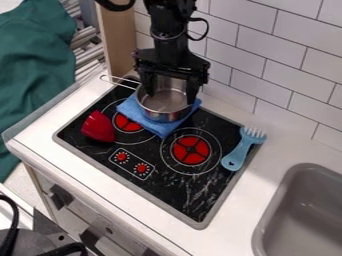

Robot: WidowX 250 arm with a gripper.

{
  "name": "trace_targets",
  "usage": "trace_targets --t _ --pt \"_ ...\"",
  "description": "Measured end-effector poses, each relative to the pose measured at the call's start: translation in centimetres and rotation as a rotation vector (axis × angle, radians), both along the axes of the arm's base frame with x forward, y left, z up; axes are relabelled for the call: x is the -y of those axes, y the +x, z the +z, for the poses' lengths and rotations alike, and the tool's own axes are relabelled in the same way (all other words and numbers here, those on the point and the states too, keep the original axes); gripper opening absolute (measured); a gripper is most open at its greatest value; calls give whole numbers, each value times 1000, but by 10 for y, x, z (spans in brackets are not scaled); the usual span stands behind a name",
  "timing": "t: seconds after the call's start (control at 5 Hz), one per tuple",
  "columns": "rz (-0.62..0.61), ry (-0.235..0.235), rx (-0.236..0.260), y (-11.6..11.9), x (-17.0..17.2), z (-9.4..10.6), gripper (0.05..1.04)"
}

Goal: Move the red bell pepper to the right side of burner

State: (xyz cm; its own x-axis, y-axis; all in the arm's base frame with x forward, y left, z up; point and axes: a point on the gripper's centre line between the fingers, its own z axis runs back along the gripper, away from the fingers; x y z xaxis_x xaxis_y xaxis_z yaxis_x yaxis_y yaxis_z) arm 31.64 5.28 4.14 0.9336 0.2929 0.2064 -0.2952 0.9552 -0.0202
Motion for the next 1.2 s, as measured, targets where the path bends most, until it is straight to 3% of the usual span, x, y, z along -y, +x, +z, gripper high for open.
trace_targets --t 0.2,0.8,1.2 --pt "5 -11 -37 -6 1 -12 1001" --pt "287 -71 -10 -49 -51 -21 1001" --pt "378 -71 -12 -74 -98 -29 1001"
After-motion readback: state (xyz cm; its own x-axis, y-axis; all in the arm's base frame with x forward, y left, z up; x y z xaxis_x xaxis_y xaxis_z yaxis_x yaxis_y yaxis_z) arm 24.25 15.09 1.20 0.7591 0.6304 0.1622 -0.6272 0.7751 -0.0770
